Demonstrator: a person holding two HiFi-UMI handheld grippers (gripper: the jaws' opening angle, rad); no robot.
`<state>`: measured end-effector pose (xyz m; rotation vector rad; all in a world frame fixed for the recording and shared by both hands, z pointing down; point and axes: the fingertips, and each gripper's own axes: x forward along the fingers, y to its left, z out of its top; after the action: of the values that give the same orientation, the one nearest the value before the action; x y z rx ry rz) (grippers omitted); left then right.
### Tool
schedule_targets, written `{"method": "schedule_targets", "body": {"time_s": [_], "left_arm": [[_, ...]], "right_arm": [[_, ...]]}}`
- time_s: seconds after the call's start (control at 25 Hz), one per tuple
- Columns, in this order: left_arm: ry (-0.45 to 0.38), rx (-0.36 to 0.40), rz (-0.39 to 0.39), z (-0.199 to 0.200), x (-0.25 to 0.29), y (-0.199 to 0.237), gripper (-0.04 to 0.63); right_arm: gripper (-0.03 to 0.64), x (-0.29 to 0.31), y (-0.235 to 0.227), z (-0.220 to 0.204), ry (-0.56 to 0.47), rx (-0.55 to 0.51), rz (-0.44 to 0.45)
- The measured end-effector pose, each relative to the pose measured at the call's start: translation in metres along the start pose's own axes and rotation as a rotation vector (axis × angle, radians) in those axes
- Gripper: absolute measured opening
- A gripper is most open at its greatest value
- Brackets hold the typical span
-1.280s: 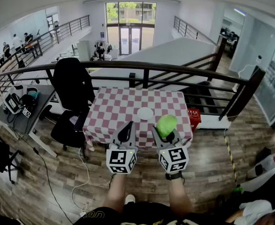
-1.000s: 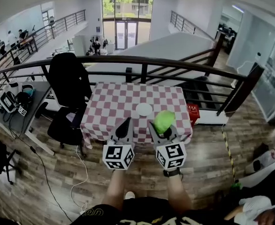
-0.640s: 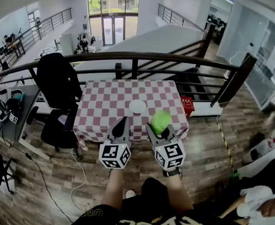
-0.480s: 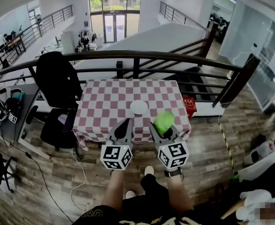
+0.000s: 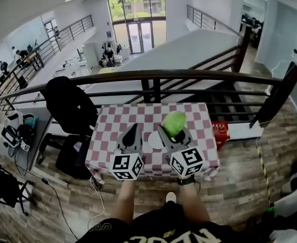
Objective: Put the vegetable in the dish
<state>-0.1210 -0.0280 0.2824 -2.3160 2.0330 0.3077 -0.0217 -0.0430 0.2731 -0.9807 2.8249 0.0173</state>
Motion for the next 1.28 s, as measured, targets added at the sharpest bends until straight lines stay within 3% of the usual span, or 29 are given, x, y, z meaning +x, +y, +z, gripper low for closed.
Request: {"method": "schedule_targets", "body": {"time_s": [0.12, 0.24, 0.36, 0.56, 0.72, 0.84, 1.04, 1.28], "left_arm": [[-0.022, -0.002, 0.031, -0.003, 0.043, 0.009, 0.018], [0.021, -0.006, 0.036, -0.033, 0.068, 0.013, 0.018], [0.109, -0.009, 0.038, -0.085, 0.070, 0.020, 0.018], [0.170, -0.098, 0.133, -0.135, 0.073, 0.048, 0.017], [0.235, -0.115, 0.068, -0.173, 0.101, 0.055, 0.017], [0.283, -0.172, 0.067, -0.204, 0.122, 0.076, 0.017], [0.343, -0.198, 0.021, -0.243, 0.146, 0.091, 0.017], [0.412, -0.207, 0.049, -0.286, 0.153, 0.119, 0.017]], "right_arm": [[0.146, 0.033, -0.029, 0.005, -0.013, -0.026, 0.056], [0.146, 0.049, -0.049, -0.013, 0.022, -0.031, 0.091], [0.146, 0.062, -0.067, -0.059, 0.105, 0.022, 0.098], [0.146, 0.077, -0.082, -0.147, 0.315, 0.117, 0.137], [0.146, 0.085, -0.104, -0.203, 0.434, 0.224, 0.109], [0.146, 0.102, -0.119, -0.245, 0.526, 0.269, 0.103], [0.146, 0.108, -0.129, -0.302, 0.656, 0.339, 0.135], [0.146, 0.118, -0.115, -0.354, 0.709, 0.549, 0.228]]}}
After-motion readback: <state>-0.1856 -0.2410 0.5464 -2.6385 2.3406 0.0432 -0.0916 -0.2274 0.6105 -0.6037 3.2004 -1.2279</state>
